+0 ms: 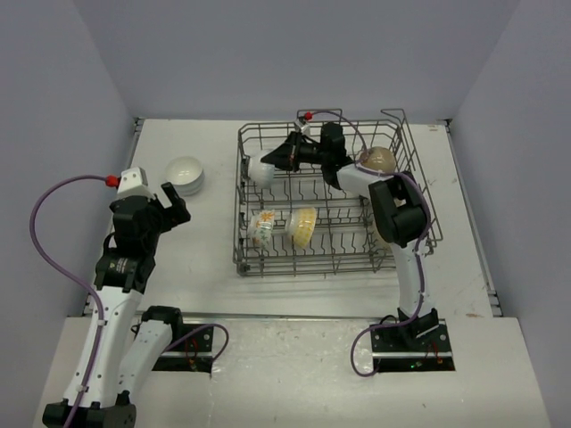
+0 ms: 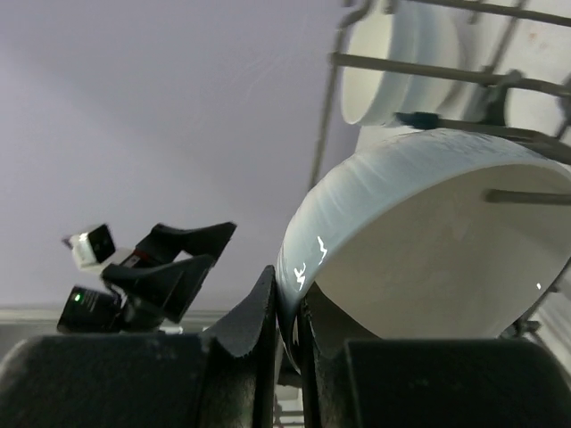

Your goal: Unload the bowls from the dish rack

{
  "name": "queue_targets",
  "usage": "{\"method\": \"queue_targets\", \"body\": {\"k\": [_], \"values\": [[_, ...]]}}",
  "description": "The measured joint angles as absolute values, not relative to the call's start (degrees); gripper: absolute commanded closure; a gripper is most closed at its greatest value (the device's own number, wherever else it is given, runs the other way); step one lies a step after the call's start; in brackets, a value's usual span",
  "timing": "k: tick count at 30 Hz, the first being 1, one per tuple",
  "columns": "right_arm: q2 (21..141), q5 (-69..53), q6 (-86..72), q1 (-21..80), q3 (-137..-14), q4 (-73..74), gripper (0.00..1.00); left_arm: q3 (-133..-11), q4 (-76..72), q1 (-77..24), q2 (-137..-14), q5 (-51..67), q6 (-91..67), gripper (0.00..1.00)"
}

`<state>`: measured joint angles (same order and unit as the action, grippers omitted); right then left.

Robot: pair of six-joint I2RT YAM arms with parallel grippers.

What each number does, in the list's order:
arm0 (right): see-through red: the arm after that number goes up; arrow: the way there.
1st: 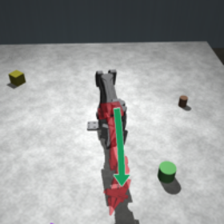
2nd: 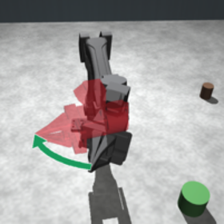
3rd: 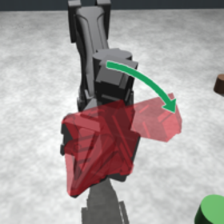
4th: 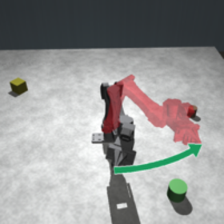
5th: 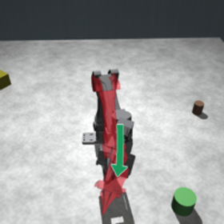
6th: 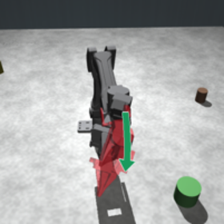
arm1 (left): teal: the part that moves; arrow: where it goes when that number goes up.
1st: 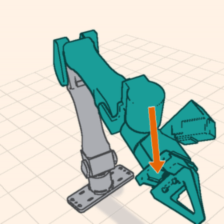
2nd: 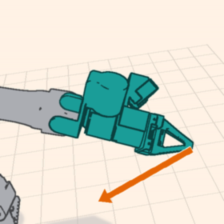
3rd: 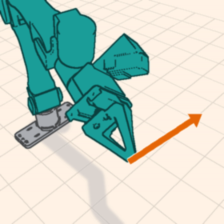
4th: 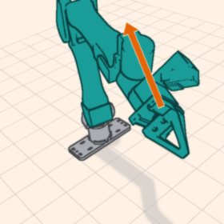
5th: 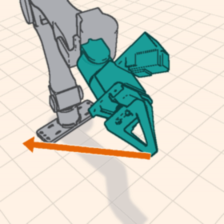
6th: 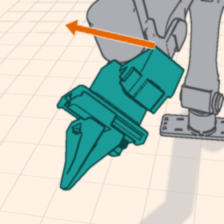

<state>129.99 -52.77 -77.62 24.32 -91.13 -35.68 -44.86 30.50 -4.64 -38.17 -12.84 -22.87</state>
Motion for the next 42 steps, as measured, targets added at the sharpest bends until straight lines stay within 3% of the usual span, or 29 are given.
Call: {"method": "queue_targets", "body": {"k": [12,15,17,20,22,27,32,38,42], "values": [[114.7,-62.9,-83.1,20.7,-96.9,-57.6,1.00,-45.6,31.2,-4.6,-39.6,-12.8,-22.9,0.00],[108.7,-67.2,-75.9,20.3,-93.1,-54.2,1.00,-50.4,33.1,-4.7,-42.4,-11.9,-23.1,0.00],[100.8,-68.1,-61.8,20.8,-87.9,-39.3,1.00,-57.7,35.6,-4.7,-46.3,-9.7,-23.4,0.00],[88.1,-54.0,-29.0,26.5,-87.0,-7.0,1.00,-71.0,37.2,-4.8,-53.4,-4.0,-23.6,0.00],[79.7,-41.4,-11.0,35.5,-86.4,7.0,1.00,-80.4,39.0,-6.9,-58.7,-1.7,-23.9,0.00],[64.3,-20.5,13.9,53.6,-79.7,25.5,1.00,-99.1,41.8,-22.3,-72.0,-1.4,-24.5,0.00],[63.4,-3.0,25.1,58.9,-77.1,35.9,1.00,-106.6,46.9,-34.6,-79.9,-2.9,-24.4,0.00],[70.0,6.4,30.2,65.0,-76.9,42.7,1.00,-107.1,50.2,-45.1,-85.0,-4.3,-24.4,0.01],[72.2,9.2,30.7,65.6,-78.0,45.7,1.00,-104.0,51.7,-46.7,-85.4,-5.5,-24.2,0.19]]}}
